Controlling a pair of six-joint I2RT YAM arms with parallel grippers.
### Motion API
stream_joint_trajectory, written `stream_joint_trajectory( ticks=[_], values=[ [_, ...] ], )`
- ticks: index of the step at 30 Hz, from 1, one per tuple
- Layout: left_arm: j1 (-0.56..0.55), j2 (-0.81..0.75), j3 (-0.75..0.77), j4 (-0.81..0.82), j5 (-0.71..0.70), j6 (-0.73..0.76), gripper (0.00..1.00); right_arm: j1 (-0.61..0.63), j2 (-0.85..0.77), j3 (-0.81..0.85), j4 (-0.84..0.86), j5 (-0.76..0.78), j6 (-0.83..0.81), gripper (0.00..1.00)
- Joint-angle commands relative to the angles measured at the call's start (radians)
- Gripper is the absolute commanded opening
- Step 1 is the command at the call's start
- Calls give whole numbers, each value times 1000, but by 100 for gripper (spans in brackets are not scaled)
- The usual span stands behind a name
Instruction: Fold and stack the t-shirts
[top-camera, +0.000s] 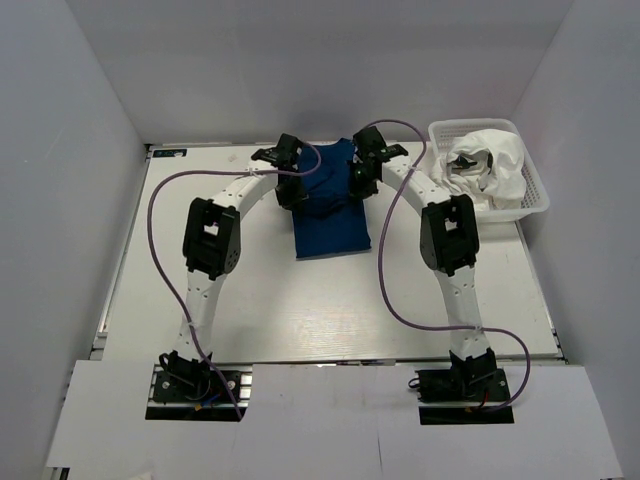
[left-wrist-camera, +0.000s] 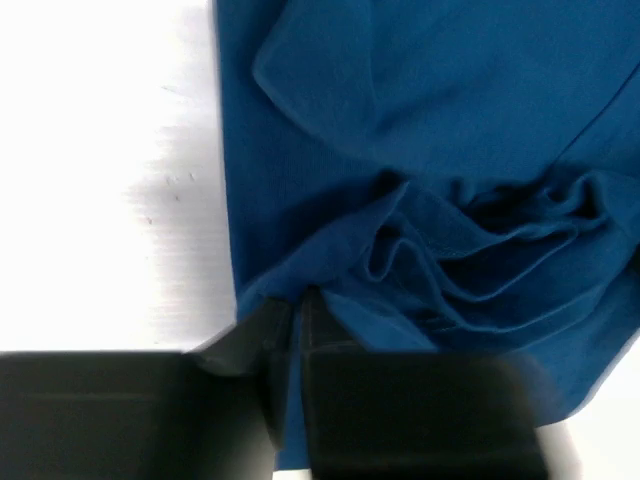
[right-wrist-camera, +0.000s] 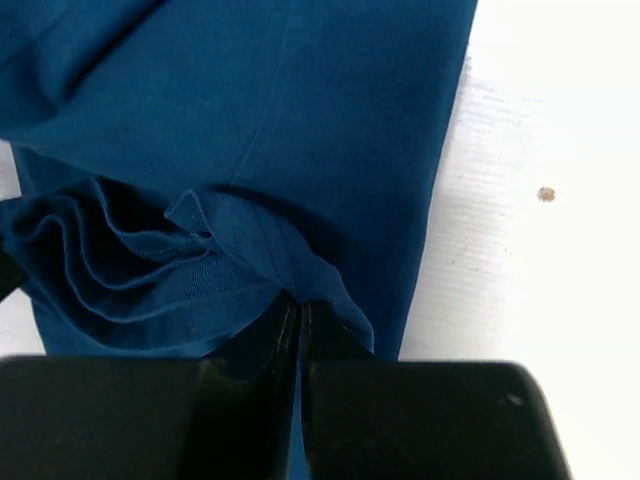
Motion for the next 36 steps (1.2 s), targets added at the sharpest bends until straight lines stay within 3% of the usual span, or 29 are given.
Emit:
stream_joint_trajectory(
  ticks=[1,3,4,5,6,7,8,13,17,19,21,27,36],
  values=[
    [23,-17,65,17,14,-17,24,-14,4,62,56,4,9,3],
    [42,-17,101,29,25,-17,46,-20,10,76,61,10,30,16],
    [42,-17,115,41,25,-17,67,-31,5,86,64,7,33,25],
    [52,-8,147,42,35,-17,93,-34,-1,89,65,4,30,41],
    [52,-8,160,42,36,-17,100,-40,-9,88,65,1,29,54],
    [52,-21,170,29,36,-17,100,-40,-35,85,68,-7,23,67],
    [52,-34,170,29,36,-17,100,-37,-49,58,70,-15,12,90],
    [62,-225,-22,38,-27,-7,100,-14,-211,-100,148,-99,-48,90],
    [62,-375,-289,75,-36,-16,100,9,-295,-245,186,-114,-91,90],
    [62,-425,-402,75,-37,-27,100,27,-302,-268,200,-194,-132,90],
    [62,-483,-466,86,-26,-27,100,55,-274,-242,212,-290,-139,90],
    [62,-584,-606,37,-101,-48,100,125,-122,-133,214,-323,-136,90],
    [62,-632,-629,-18,-112,-57,100,115,52,23,340,-257,-31,90]
  ],
)
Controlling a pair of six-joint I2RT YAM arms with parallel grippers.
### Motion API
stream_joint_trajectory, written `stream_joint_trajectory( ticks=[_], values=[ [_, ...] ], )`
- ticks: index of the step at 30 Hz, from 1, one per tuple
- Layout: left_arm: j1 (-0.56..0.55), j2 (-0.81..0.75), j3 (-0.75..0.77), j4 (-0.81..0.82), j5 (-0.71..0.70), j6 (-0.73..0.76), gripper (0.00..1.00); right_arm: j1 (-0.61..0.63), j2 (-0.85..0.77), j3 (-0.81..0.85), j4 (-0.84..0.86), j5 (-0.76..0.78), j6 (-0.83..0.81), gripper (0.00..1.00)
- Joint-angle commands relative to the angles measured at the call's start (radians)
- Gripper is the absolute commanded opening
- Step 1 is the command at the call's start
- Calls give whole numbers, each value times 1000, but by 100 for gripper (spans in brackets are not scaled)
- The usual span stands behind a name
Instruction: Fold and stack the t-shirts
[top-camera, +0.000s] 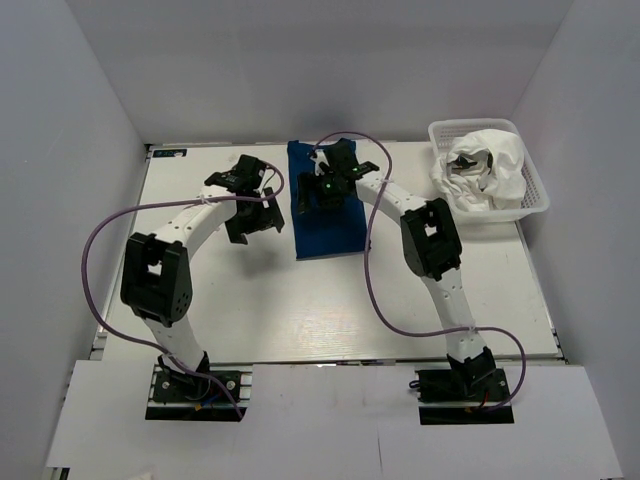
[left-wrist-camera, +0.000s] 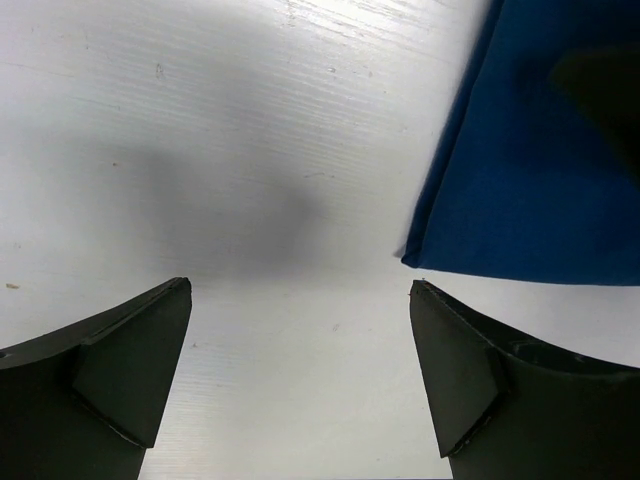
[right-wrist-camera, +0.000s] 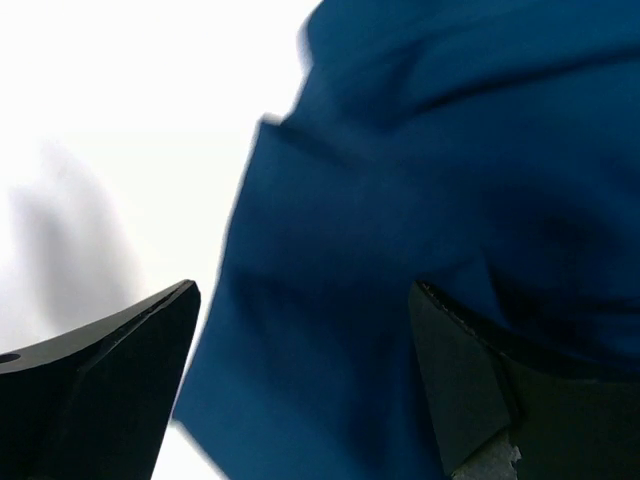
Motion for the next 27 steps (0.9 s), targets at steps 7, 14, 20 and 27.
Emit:
stream_joint_trajectory(
  ticks=[7,14,20,27],
  values=[
    [-2,-61,-27,-9,27,1,100,-56,15,94,230,89,120,90],
    [-25,1,-7,60,139,68,100,-85,-247,-195,242,159,97,90],
    [-45,91,-7,137,214,78,100,-139,-537,-594,193,262,129,90],
    [-93,198,-16,211,299,53,96,-172,-645,-864,168,152,99,90]
  ],
)
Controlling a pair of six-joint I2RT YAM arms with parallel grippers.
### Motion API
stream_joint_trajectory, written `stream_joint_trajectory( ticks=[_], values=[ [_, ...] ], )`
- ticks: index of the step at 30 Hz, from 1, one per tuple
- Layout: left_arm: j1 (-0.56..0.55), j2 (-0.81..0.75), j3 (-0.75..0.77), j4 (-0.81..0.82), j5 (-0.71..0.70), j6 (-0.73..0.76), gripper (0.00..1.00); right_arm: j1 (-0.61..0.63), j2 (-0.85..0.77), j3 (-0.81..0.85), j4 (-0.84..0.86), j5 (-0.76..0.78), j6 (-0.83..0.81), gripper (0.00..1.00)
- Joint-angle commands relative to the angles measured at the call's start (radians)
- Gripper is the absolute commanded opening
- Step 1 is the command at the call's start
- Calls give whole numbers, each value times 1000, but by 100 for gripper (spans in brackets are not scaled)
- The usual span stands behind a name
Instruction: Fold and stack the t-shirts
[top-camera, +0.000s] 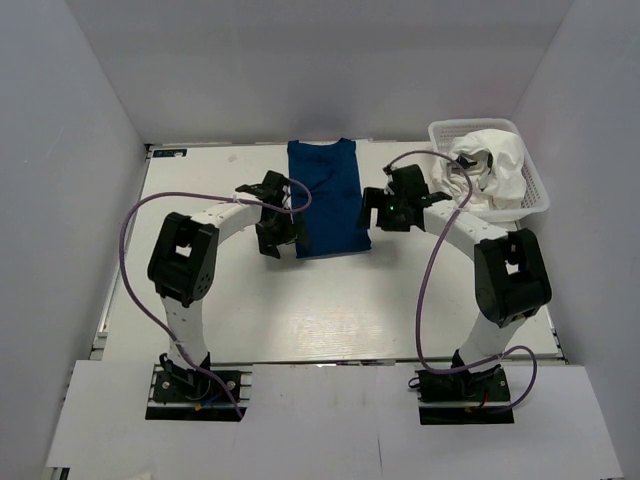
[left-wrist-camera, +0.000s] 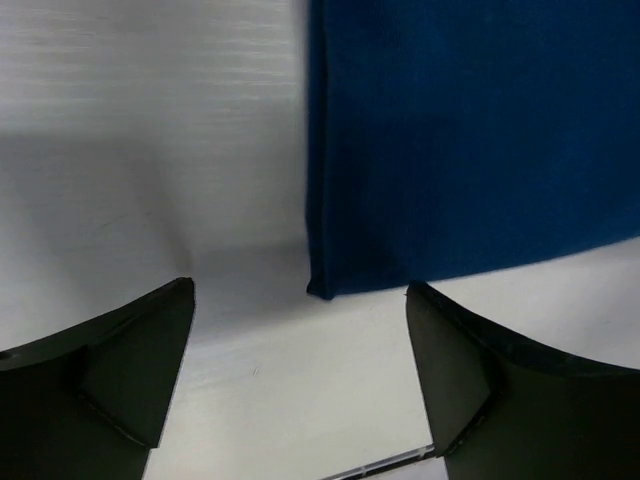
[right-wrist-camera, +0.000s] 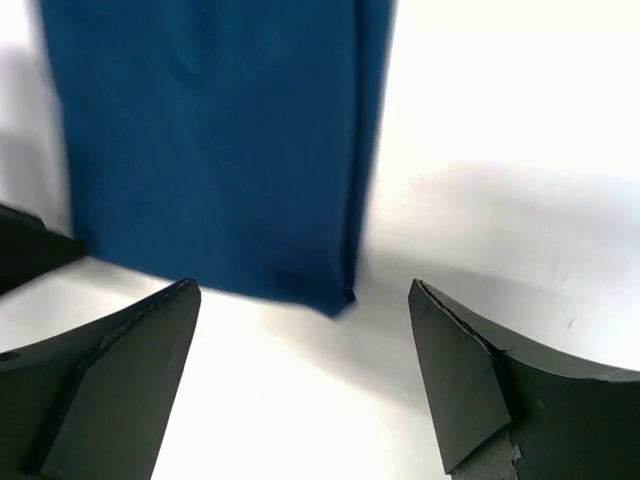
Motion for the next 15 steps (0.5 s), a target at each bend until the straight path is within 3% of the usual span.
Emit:
stream_joint_trajectory(
  ticks=[1,4,9,12,13,15],
  values=[
    [-23,17,17,45,31,-4,93,-2,12,-69,-17,-75,-30,90],
    [-23,29,17,36,22,-4,75,-2,45,-80,13,-110,-59,88],
    [-32,38,-21,90,11,-4,63,-7,138,-64,44,-192,-64,74],
    [-32,61,-22,90,22,-4,49,-7,167,-67,70,-183,-47,56],
    [-32,72,-22,90,22,-4,39,-4,170,-72,82,-177,-44,40],
    [-32,72,-22,101,22,-4,32,-7,172,-78,90,-163,-41,30]
  ],
)
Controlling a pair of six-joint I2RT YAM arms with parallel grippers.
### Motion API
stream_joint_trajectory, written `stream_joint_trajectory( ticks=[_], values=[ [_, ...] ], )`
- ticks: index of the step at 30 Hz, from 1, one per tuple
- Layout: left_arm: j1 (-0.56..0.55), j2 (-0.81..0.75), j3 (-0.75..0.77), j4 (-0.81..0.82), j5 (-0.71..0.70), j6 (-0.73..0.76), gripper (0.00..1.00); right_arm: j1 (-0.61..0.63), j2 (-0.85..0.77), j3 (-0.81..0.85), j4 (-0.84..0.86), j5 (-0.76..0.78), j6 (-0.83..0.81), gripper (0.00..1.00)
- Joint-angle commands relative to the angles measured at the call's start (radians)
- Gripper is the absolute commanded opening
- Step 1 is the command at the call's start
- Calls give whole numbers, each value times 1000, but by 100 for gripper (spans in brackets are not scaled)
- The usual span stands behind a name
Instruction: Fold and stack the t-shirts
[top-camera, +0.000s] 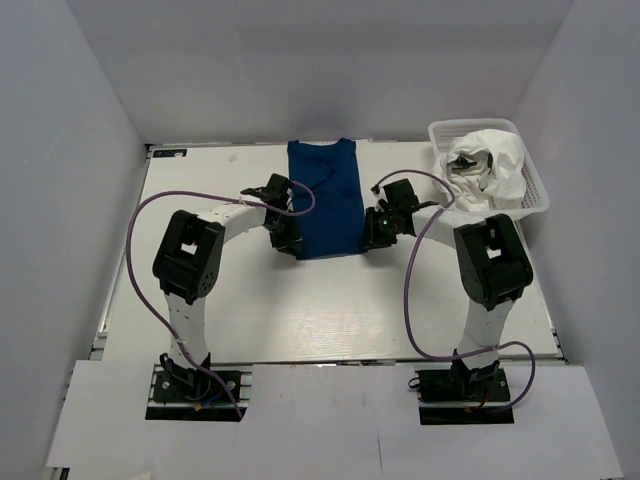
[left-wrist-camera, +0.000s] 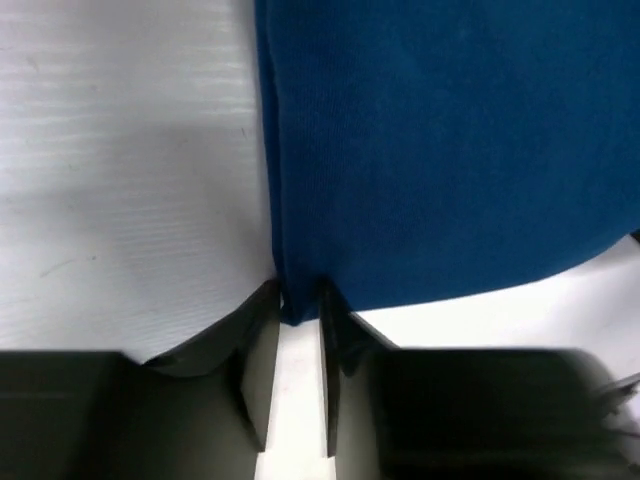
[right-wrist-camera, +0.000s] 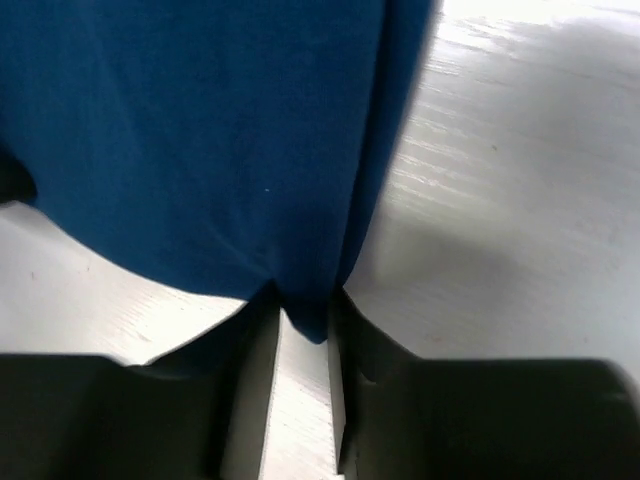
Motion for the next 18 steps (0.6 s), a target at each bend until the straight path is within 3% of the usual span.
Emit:
stream_joint_trajectory(
  ticks=[1,3,4,6,10,13,18],
  values=[
    [-5,13,-13,26,9,6,17,0,19,-1,48,4,3,23],
    [-5,13,5,36,9,6,0,-2,23,-14,65,-4,6,5],
    [-5,13,14,23,20,6,0,3,23,-11,60,-9,6,0],
    [-14,-4,14,0,20,15,0,4,11,5,13,-28,6,0],
    [-14,-138,-80,-35,20,24,0,10,-171,-68,-91,-58,8,0],
    [-24,-258,-128,-84,81,50,0,18,-269,-91,-285,-96,15,0],
    [-42,-450,-164,-314,179,81,0,52,-490,-80,-516,-206,61,0]
  ],
)
